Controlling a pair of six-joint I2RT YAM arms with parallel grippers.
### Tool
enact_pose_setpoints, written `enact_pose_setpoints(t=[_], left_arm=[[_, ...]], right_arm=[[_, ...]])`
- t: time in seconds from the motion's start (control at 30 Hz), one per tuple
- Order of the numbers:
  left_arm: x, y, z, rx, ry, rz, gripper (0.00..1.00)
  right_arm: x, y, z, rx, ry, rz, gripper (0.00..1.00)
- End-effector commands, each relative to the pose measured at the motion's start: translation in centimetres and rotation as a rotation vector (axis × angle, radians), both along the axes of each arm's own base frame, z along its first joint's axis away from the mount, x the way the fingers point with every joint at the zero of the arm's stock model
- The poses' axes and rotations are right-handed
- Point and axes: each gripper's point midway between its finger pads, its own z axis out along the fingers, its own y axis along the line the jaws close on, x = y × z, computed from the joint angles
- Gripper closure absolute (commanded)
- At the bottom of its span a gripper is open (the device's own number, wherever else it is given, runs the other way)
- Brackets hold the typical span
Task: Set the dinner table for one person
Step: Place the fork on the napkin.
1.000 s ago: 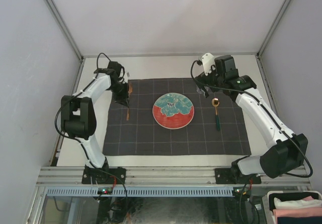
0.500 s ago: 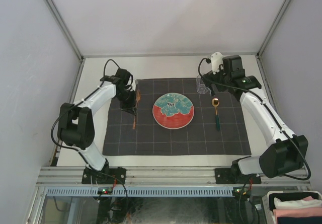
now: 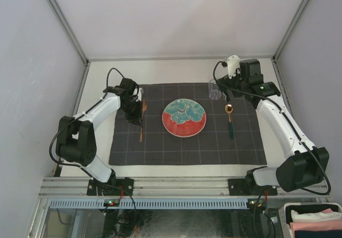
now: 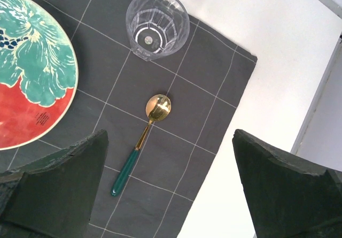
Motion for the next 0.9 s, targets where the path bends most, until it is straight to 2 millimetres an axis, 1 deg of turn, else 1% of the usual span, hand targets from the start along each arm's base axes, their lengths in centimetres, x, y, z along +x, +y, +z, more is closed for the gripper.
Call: enact_pose_setpoints(t=[0.0, 0.13, 0.33, 0.5, 0.87], left_arm=[[0.0, -0.4, 0.9, -0.025, -0.056, 0.031, 1.0], [0.0, -0.5, 0.1, -0.02, -0.035, 0.04, 1.0], [0.4, -1.5, -0.7, -0.041, 0.0, 0.036, 1.0], [0.4, -1.8, -2.3, -0.031, 0.023, 0.024, 1.0], [0.7, -1.9, -3.6, -0.01, 0.043, 0.002, 1.0]], right_arm=[[0.2, 0.2, 1.4, 0.038, -0.052, -0.007, 0.0], [0.1, 0.3, 1.4, 0.044, -0.05, -0.008, 0.0], [-0.1, 0.0, 1.4, 0.029, -0.047, -0.005, 0.0], [-0.5, -0.3, 1.5, 0.026, -0.041, -0.007, 0.0], [-1.0, -1.4, 1.4, 0.029, -0.037, -0.035, 0.0]])
